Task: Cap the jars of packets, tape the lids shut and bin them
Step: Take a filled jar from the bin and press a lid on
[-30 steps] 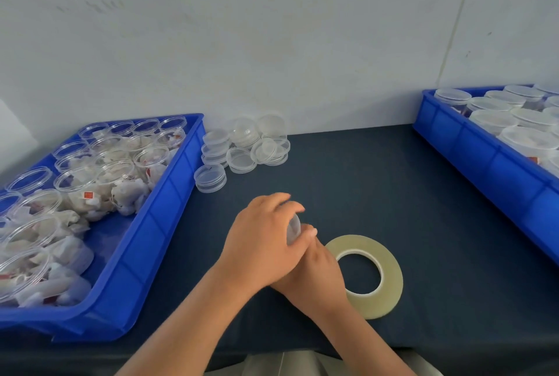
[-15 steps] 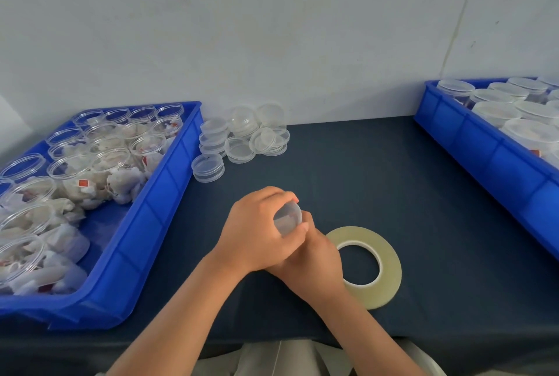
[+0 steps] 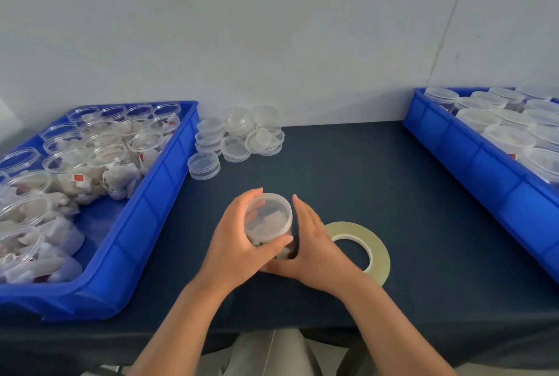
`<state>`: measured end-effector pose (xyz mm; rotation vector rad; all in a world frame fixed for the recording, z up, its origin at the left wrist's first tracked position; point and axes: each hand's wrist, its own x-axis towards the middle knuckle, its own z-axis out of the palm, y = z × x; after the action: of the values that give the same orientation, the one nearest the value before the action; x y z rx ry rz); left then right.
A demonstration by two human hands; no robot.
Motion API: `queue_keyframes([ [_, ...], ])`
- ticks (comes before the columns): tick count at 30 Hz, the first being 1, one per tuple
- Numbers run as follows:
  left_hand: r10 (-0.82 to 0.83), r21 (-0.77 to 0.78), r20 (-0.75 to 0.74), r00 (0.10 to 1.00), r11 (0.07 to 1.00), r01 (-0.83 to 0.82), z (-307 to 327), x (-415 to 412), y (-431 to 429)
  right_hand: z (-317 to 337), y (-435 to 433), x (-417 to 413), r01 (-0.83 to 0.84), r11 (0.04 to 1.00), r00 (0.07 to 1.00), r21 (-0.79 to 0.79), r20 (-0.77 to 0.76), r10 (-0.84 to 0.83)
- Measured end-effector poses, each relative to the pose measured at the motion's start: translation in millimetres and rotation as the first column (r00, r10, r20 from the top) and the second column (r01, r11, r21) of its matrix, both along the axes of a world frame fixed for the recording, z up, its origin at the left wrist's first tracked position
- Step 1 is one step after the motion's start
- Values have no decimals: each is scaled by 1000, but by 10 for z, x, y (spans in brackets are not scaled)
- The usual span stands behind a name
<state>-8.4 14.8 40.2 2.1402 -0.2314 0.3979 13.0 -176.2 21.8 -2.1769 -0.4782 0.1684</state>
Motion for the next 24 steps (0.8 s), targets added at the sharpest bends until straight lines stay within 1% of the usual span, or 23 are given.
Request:
queue_keyframes([
  [1, -9, 31, -16, 1000, 999, 10, 14, -3, 32, 42, -90, -14, 19, 998, 1000, -54, 15, -18],
  [3, -32, 79, -61, 998, 996, 37, 55, 3, 95, 84, -307, -65, 114, 982, 991, -150, 83, -103],
  [5, -46, 91, -98, 994, 994, 55, 75, 13, 133, 70, -553, -152, 187, 944, 981, -273, 106, -164],
  [6, -57, 91, -108, 993, 994, 67, 81, 15, 139, 50, -670, -212, 185, 918, 983, -352, 86, -164],
  [8, -79, 75, -119, 990, 993, 88, 83, 27, 135, -17, -833, -327, 120, 859, 992, -498, 84, -90],
  [11, -94, 65, -123, 988, 993, 103, 75, 26, 127, -80, -855, -443, 98, 810, 981, -579, 193, 19],
  [13, -57, 99, -104, 993, 993, 67, 94, -15, 134, -73, -811, -470, 131, 795, 969, -592, 245, 23],
  [14, -12, 124, -58, 998, 992, 19, 110, -54, 140, -60, -799, -479, 155, 798, 969, -582, 248, -7],
  [15, 41, 139, 25, 999, 989, -44, 126, -108, 138, -38, -796, -485, 183, 811, 969, -555, 240, -55],
  [17, 130, 114, 244, 961, 980, -162, 146, -254, 80, 13, -810, -514, 235, 864, 967, -446, 202, -158],
  [18, 134, 91, 323, 937, 981, -171, 143, -330, 12, 43, -806, -545, 257, 899, 963, -353, 165, -211],
  [19, 107, 74, 358, 927, 987, -143, 137, -410, -82, 74, -792, -589, 283, 931, 958, -232, 116, -263],
  [20, 63, 66, 350, 935, 994, -92, 130, -488, -190, 104, -766, -634, 310, 946, 950, -91, 68, -305],
  [22, -8, 119, 287, 958, 993, -27, 125, -614, -409, 161, -694, -730, 342, 924, 937, 168, 9, -349],
  [24, -47, 185, 254, 966, 983, -1, 133, -676, -559, 211, -614, -823, 325, 893, 940, 310, -6, -341],
])
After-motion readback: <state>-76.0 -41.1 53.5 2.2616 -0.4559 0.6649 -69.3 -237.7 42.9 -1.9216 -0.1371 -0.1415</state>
